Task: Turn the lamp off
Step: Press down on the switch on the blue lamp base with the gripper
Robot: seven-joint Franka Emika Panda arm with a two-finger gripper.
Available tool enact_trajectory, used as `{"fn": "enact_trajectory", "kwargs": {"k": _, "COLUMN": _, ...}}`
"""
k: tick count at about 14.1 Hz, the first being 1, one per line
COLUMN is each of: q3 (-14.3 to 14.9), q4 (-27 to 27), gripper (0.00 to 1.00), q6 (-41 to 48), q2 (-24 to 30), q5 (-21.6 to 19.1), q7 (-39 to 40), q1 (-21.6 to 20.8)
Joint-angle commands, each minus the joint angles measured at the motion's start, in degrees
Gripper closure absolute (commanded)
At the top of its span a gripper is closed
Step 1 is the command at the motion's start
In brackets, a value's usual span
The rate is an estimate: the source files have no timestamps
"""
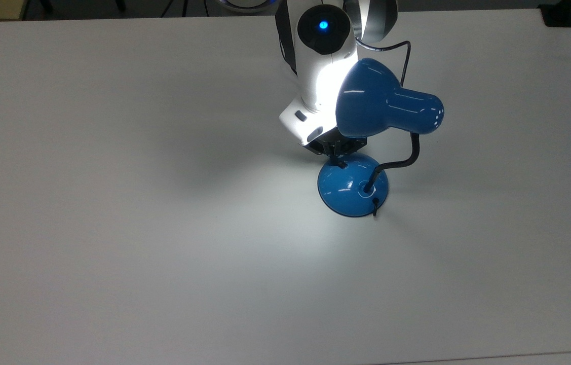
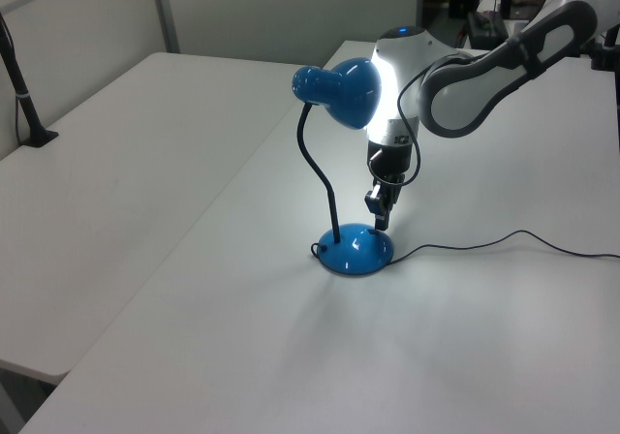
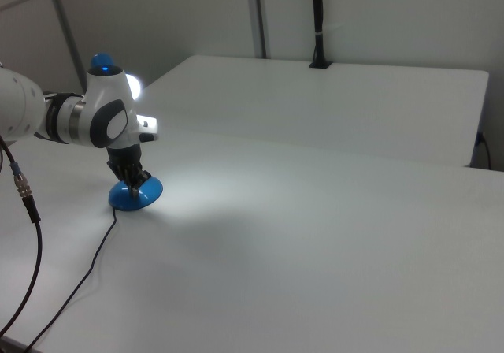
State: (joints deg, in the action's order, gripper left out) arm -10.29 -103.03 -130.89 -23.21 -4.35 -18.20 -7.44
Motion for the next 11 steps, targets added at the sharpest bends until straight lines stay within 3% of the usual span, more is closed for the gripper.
{"fn": "enact_trajectory", "kwargs": {"k": 1, "q3": 0.27, "q4": -0.41, "gripper": 1.00, "q6": -2.35, "q2": -0.08, "q5": -0.84, "q7": -2.01, "q1": -0.56}}
{"fn": "enact_trajectory", "kwargs": {"k": 11, "q3": -0.52, "q4": 0.02, "gripper": 1.00, "q6": -2.08, "q2": 0.44, "q5": -0.92, "q7": -3.33, "q1": -0.56}}
